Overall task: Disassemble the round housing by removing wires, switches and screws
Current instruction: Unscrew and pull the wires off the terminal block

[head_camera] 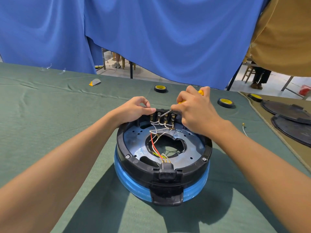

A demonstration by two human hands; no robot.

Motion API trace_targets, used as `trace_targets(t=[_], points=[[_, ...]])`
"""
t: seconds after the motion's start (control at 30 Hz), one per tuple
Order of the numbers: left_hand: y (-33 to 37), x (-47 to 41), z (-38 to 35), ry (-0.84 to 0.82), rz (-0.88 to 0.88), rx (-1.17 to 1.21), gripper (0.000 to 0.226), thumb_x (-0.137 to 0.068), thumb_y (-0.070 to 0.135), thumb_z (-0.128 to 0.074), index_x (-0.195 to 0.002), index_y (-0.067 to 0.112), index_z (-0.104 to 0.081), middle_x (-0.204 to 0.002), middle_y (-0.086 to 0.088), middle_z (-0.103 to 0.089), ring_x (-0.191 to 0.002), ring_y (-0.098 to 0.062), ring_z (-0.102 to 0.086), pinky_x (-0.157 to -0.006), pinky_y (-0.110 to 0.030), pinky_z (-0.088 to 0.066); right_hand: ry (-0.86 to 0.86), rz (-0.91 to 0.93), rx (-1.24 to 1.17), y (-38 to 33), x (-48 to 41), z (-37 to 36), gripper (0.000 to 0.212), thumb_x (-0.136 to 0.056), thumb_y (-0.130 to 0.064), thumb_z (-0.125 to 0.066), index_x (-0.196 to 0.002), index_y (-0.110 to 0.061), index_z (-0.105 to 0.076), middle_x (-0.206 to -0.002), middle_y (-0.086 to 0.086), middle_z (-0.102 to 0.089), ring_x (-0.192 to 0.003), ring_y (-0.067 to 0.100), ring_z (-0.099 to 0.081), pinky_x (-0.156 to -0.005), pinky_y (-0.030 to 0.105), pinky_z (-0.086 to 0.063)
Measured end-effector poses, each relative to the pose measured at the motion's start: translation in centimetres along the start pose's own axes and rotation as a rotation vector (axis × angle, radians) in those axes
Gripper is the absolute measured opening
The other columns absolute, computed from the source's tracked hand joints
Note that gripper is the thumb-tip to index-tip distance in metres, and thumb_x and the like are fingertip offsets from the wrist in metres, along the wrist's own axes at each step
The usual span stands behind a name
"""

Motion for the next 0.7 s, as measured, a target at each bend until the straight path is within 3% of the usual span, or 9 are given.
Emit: trace_targets(t=[0.2, 0.37, 0.47, 0.6, 0.7], points=[[0.2, 0.1, 0.1, 0.014, 0.006, -0.041, 0.022, -0.089, 0.034, -0.070, -0.085, 0.020, -0.054, -0.074, 0.004, -0.060, -0.068, -0.012, -0.052, -0.067, -0.029, -0.041, -0.235, 0.081, -0.184, 2.0, -3.3, -0.8, 0.038, -0.091, -0.005, -0.054, -0.106, -0.034, -0.073, -0.101, -0.007, -0.059, -0.101, 0.017, -0.037, -0.078, 0.037, -0.015], [0.2, 0.1, 0.1, 0.012, 0.018, -0.034, 0.022, -0.088, 0.036, -0.070, -0.085, 0.020, -0.054, -0.082, -0.001, -0.062, -0.074, -0.016, -0.054, -0.074, -0.032, -0.042, -0.330, 0.074, -0.236, 2.2, -4.6, -1.0, 0.043, -0.091, 0.000, -0.051, -0.105, -0.034, -0.074, -0.101, -0.011, -0.064, -0.100, 0.014, -0.035, -0.079, 0.035, -0.016], [0.0, 0.1, 0.2, 0.017, 0.017, -0.023, 0.023, -0.086, 0.037, -0.072, -0.083, 0.022, -0.055, -0.084, -0.004, -0.063, -0.077, -0.019, -0.054, -0.076, -0.036, -0.042, -0.284, 0.055, -0.217, 2.1, -4.0, -0.8, 0.040, -0.091, -0.003, -0.051, -0.103, -0.033, -0.074, -0.100, -0.009, -0.064, -0.097, 0.015, -0.034, -0.076, 0.035, -0.014], [0.1, 0.3, 0.1, -0.001, 0.030, 0.021, 0.033, -0.073, 0.045, -0.075, -0.084, 0.021, -0.055, -0.091, -0.012, -0.067, -0.082, -0.026, -0.060, -0.092, -0.052, -0.049, -0.119, -0.020, -0.154, 1.3, -1.7, -0.7, 0.038, -0.088, -0.008, -0.053, -0.107, -0.034, -0.072, -0.100, -0.003, -0.058, -0.101, 0.019, -0.038, -0.077, 0.037, -0.015], [0.3, 0.6, 0.0, -0.005, 0.038, 0.036, 0.038, -0.067, 0.049, -0.074, -0.084, 0.021, -0.055, -0.094, -0.015, -0.068, -0.082, -0.027, -0.061, -0.093, -0.055, -0.049, -0.105, -0.072, -0.179, 1.3, -1.0, -1.1, 0.042, -0.087, -0.005, -0.052, -0.108, -0.036, -0.072, -0.100, -0.002, -0.059, -0.100, 0.019, -0.038, -0.076, 0.038, -0.017]])
Point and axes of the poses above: each hand's wrist, its own x-axis away from the middle knuckle, its own z-axis out of the back of the hand, y = z × x, the point moved 5 cm from there along -x, towards the middle knuckle
